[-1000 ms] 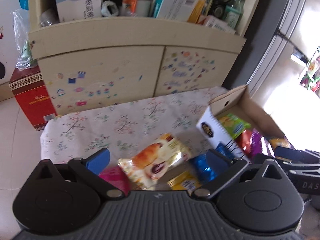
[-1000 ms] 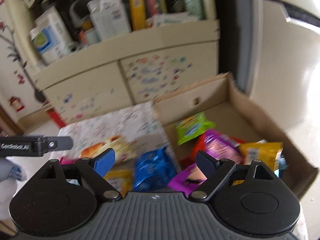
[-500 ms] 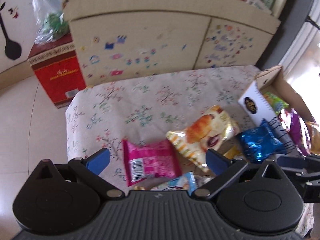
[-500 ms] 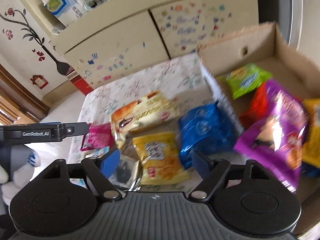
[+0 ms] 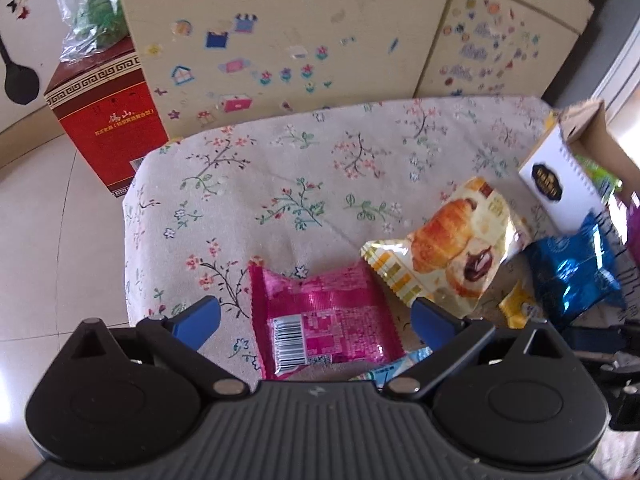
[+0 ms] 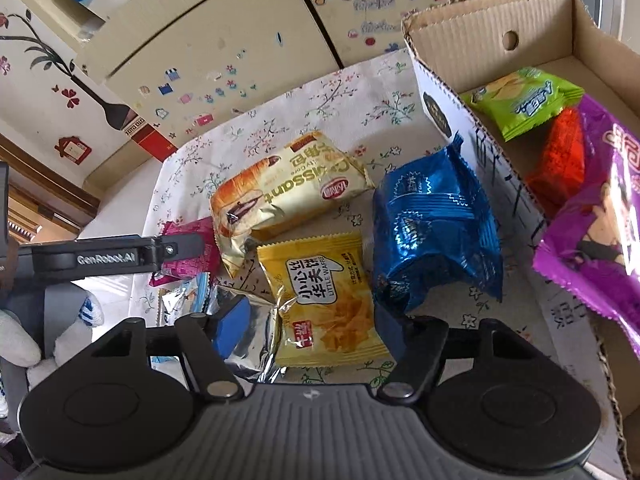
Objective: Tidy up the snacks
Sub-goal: 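Move the left tool to the pink packet while the right tool reaches the gold packet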
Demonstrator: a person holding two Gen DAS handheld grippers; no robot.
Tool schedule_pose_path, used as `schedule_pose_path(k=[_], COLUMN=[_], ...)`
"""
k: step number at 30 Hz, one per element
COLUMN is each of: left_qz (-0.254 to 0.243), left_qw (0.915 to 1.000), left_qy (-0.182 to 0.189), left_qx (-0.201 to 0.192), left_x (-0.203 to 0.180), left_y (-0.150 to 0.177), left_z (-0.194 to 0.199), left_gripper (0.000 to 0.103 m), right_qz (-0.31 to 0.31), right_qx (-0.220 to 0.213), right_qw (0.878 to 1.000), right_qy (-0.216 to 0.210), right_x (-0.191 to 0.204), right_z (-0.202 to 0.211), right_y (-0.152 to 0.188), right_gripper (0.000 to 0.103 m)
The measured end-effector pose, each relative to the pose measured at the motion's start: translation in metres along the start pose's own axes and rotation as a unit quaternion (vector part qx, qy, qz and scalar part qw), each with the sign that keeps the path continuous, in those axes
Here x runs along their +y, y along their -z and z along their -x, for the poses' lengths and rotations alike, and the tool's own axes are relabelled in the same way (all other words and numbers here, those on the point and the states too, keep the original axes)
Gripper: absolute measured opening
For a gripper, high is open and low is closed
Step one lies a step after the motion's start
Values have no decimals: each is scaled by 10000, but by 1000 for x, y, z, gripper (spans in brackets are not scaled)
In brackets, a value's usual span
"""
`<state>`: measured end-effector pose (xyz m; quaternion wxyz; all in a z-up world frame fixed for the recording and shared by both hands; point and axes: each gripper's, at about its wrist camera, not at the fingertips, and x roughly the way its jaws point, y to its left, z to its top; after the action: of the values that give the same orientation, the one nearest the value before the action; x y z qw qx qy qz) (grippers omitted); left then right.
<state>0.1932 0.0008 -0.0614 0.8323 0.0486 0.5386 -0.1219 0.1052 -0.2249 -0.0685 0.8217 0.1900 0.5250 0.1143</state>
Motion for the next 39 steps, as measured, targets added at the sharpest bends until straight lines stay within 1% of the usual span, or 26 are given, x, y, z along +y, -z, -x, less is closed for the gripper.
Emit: schedule_pose_path(k=[4, 7, 10, 11, 13, 16, 18, 20, 21, 22, 25, 28, 31, 32, 36, 39], left_qz=[-145, -175, -173, -197, -244, -197, -170, -157, -155, -174, -247, -289, -344, -365, -348, -337], left_qw=[9999, 9998, 9996, 9995, 9994, 9995, 9996, 9996, 9995, 9995, 9993, 9992, 9991, 9990, 9993, 9993], left_qy=[-43, -30, -62, -115, -150, -140, -131, -122, -117, -109, -74, -76, -60, -49, -51, -89], left_qx=[50, 116, 198, 238, 174, 191, 183, 216, 238, 257, 278, 282, 252, 234, 154, 111], left_x=[-5, -8, -9, -10, -12, -11, -10, -10, -10, -9, -10, -10, -8, -8, -9, -11], left_y=[1, 1, 2, 3, 5, 5, 6, 6, 6, 6, 8, 10, 12, 13, 12, 10], left_z=[-8, -14, -20, -23, -24, -24, -24, -24, -24, -24, -22, -20, -18, -18, -19, -20], left_gripper=[100, 100, 100, 103, 103, 103, 103, 103, 103, 103, 103, 103, 103, 103, 103, 102], right_qz=[93, 149, 282, 300, 318, 415, 447, 481, 461, 458, 501, 629, 799, 764, 434, 438], right_qx=[-20, -38, -57, -71, -82, -109, -145, -163, -165, -147, -87, 0, -3, -11, -34, -78], right_qw=[9996, 9993, 9988, 9987, 9986, 9980, 9979, 9981, 9983, 9986, 9986, 9980, 9967, 9970, 9990, 9989], right_qy=[248, 337, 397, 414, 416, 454, 455, 356, 306, 225, 167, 23, 136, 150, 90, 138], right_x=[0, 1, 5, 6, 8, 11, 12, 13, 13, 13, 15, 19, 24, 23, 19, 21], right_z=[-7, -11, -14, -16, -17, -20, -20, -19, -18, -17, -17, -16, -18, -19, -24, -24], right_y=[0, 0, 0, 0, 1, 2, 2, 2, 3, 2, 3, 5, 5, 5, 2, 3], right_gripper=[75, 76, 80, 81, 85, 86, 84, 77, 72, 71, 70, 70, 71, 71, 80, 80])
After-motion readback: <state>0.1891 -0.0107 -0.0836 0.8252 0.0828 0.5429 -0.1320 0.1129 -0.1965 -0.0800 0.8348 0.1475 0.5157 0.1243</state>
